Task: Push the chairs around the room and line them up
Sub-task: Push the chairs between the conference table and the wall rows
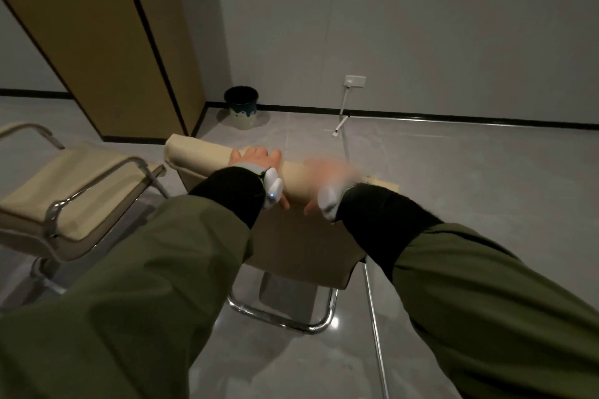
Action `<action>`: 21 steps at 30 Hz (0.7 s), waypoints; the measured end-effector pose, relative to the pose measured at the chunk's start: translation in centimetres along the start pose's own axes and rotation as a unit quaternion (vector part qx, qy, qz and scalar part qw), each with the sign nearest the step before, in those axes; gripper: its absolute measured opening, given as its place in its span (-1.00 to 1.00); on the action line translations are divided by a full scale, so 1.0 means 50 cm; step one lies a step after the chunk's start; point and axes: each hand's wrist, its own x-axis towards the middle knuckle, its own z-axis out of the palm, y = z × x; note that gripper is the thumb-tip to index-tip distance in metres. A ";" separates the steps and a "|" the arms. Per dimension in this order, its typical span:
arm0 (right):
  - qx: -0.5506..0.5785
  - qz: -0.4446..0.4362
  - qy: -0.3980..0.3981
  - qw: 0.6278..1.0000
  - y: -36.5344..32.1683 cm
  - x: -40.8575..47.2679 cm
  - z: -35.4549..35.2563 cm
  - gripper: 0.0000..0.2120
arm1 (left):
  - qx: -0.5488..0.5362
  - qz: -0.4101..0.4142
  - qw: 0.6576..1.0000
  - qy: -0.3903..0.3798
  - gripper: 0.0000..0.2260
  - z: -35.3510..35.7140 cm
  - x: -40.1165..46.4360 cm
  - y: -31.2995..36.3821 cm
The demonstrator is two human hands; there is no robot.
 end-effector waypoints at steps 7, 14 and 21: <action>-0.005 0.029 0.021 0.999 -0.020 -0.001 0.001 -0.17 | 0.028 0.023 0.999 0.018 -0.27 0.013 0.014 -0.013; -0.008 0.026 0.016 0.999 -0.037 -0.038 0.004 -0.16 | 0.033 0.015 0.998 0.048 -0.23 0.031 -0.019 -0.014; -0.011 -0.009 0.009 1.000 -0.036 -0.075 0.006 -0.19 | 0.029 -0.023 0.998 0.050 -0.25 0.044 -0.068 -0.002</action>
